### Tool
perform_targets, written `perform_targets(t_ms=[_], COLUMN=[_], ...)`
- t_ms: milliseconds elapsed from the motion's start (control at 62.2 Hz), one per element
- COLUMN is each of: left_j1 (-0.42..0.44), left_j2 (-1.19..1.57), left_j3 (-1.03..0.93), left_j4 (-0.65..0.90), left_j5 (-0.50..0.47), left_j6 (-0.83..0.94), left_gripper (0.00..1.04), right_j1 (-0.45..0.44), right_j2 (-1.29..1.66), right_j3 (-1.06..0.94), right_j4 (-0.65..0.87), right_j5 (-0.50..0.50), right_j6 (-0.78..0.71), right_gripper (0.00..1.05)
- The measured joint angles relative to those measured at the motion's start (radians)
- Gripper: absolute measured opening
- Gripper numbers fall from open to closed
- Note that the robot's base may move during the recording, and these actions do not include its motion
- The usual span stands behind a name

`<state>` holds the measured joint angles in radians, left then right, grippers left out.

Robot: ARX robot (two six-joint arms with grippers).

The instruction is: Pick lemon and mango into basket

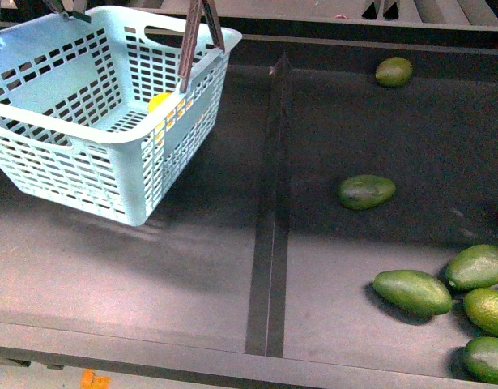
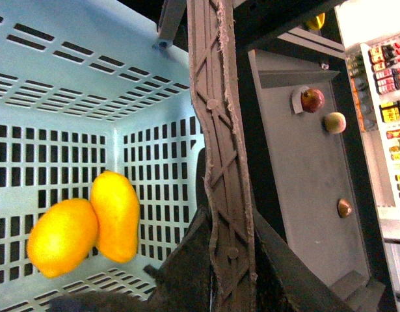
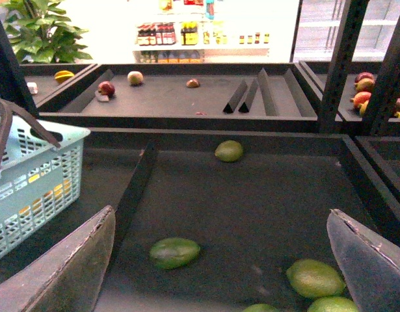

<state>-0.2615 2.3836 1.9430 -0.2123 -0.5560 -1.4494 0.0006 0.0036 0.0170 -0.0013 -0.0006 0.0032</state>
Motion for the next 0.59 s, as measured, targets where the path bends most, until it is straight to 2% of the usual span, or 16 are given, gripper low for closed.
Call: perform_targets(t_ms=[145,209,338,498,595], left_j1=[-0.007,-0.008,-0.027,-0.035,-0.033], left_j2=[-0.048,-0.067,-0.069,-0.175,-0.294], left_j3=[-0.102,-0.144,-0.214,-0.312,-0.397], left_j4=[0.018,0.016,0.009,0.011,-0.029], left_j5=[-0.004,0.052,0.085,0.082,0.044], left_j6=[-0.065,-0.085,-0.107,-0.116,-0.125], left_gripper=[0.09,0.23,0.48,0.78,0.97], right_j1=[0.000,0.000,0.000,0.000,0.000], right_j2=[0.000,0.000,0.000,0.000,0.000], right_j3=[0.000,0.000,0.000,0.000,0.000], right_j4=[0.000,0.000,0.000,0.000,0.000], right_j5=[0.000,0.000,0.000,0.000,0.000], right_j6=[0.000,0.000,0.000,0.000,0.000], right_gripper=[0.96,0.96,0.96,0.96,0.96])
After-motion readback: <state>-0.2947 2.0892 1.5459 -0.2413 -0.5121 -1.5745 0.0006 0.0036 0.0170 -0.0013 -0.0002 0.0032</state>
